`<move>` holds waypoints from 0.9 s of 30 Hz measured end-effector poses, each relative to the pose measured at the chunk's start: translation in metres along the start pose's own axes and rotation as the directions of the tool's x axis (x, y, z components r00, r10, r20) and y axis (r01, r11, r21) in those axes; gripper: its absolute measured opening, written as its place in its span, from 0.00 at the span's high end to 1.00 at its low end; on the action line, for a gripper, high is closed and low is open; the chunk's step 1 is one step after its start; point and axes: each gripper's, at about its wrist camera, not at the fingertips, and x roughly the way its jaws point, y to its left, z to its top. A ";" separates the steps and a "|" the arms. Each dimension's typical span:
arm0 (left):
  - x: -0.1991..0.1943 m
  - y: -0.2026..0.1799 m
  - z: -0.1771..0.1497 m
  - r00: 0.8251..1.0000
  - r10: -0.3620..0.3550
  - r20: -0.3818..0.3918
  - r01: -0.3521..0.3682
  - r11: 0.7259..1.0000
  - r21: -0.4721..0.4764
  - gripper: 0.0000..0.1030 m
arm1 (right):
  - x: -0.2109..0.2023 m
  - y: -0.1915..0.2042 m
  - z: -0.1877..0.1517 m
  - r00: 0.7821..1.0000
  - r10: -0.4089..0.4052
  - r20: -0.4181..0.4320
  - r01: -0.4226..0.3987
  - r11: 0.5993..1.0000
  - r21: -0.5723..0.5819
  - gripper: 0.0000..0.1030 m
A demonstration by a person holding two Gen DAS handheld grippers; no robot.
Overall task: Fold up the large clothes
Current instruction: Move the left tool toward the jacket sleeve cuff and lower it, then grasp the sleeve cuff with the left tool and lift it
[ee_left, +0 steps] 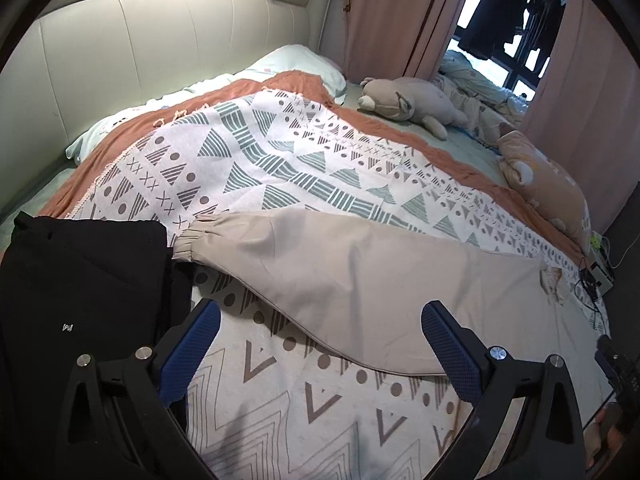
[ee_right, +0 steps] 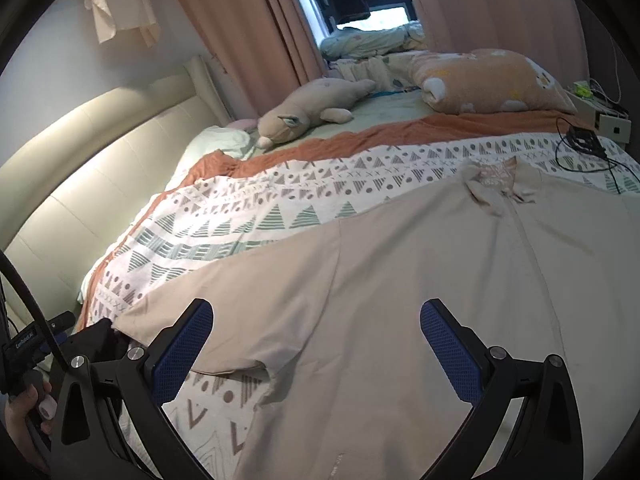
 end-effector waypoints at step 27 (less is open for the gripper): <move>0.066 0.004 0.034 0.998 0.029 0.047 -0.028 0.999 -0.023 0.93 | 0.092 -0.027 -0.011 0.969 0.209 -0.135 -0.181 0.964 0.193 0.57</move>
